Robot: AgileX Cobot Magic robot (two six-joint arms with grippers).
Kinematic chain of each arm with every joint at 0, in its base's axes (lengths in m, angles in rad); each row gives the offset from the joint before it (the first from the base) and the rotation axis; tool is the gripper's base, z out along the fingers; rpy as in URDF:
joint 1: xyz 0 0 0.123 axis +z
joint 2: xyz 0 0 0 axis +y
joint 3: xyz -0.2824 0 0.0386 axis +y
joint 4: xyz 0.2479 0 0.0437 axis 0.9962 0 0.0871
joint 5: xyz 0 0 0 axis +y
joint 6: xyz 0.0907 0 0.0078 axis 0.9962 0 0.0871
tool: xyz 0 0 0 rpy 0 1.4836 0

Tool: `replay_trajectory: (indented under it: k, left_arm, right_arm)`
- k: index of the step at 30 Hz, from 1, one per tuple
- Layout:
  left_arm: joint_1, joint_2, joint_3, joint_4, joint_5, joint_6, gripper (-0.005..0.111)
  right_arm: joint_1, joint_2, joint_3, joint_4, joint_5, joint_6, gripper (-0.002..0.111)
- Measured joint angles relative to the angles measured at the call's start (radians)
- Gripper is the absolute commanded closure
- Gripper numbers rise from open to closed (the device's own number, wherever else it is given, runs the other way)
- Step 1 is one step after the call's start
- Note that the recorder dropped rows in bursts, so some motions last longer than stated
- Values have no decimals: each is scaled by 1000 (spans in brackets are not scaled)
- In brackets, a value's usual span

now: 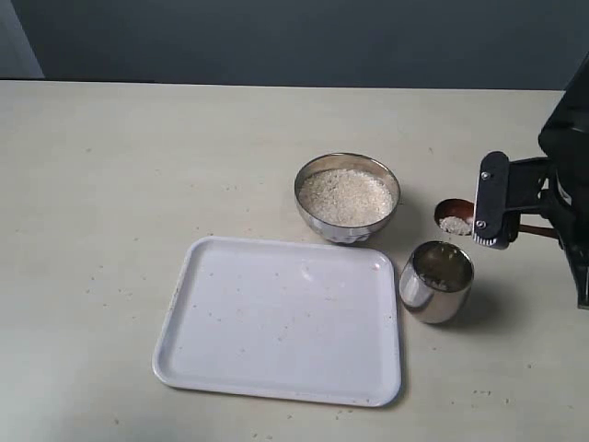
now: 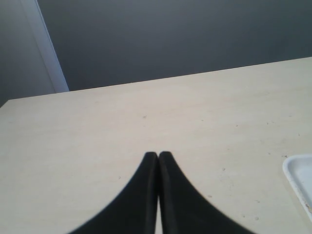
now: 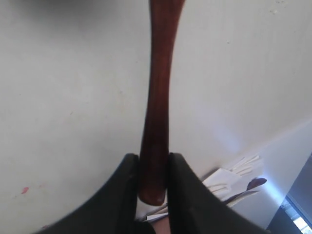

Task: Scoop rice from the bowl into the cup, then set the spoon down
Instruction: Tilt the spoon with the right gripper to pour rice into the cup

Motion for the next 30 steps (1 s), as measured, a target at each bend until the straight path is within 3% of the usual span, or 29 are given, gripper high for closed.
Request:
replay_trajectory:
  k: [30]
  left_arm:
    - [0, 0, 0, 0, 0, 0, 106]
  right_arm:
    - [54, -36, 61, -31, -44, 62, 108]
